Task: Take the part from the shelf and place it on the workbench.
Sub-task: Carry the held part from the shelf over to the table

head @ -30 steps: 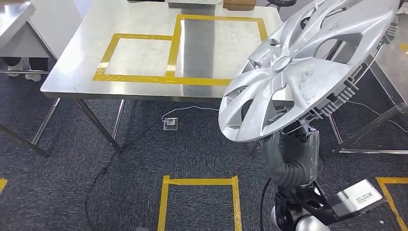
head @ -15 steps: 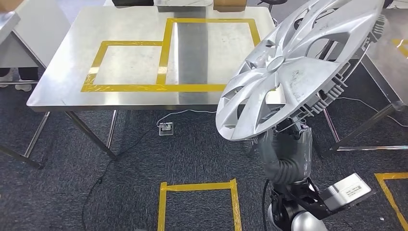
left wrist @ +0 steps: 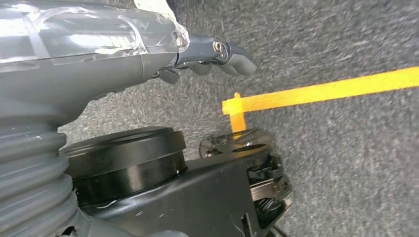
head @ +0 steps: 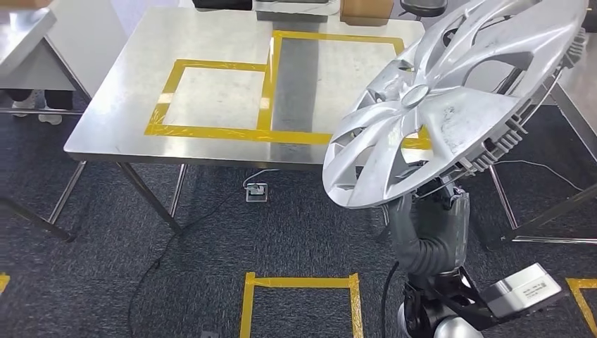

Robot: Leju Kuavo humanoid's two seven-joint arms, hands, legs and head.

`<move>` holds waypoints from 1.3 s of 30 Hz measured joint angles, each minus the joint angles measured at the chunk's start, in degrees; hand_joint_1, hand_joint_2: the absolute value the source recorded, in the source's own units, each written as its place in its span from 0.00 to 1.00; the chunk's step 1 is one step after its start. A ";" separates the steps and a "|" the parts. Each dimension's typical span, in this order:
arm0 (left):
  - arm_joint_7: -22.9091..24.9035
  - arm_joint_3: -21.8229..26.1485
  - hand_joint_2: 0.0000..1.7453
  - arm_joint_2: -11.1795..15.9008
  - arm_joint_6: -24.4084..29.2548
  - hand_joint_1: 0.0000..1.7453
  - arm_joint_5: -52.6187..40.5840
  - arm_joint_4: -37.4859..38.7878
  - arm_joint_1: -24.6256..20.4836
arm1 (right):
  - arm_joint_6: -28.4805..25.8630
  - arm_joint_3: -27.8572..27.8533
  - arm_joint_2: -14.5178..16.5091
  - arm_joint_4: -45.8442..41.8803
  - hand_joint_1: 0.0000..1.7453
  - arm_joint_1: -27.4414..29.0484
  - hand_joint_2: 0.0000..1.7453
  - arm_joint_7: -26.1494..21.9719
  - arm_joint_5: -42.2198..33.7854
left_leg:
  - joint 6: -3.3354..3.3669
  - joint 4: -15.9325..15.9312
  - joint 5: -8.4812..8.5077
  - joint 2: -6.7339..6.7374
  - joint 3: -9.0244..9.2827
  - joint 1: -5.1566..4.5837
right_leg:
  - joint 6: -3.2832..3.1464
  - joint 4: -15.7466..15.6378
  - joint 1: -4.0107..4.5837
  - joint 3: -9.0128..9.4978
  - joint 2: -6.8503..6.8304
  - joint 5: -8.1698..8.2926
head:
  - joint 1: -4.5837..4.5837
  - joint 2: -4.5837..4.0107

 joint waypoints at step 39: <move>0.01 0.00 1.00 -0.36 0.02 0.00 -0.17 0.00 -0.26 | -0.02 -0.82 0.34 -0.02 1.00 -0.03 1.00 -0.13 -0.05 | -2.70 4.43 -3.05 -0.22 -2.24 0.75 | -0.86 -9.32 -0.09 4.51 -0.36 1.29 | 0.06 0.00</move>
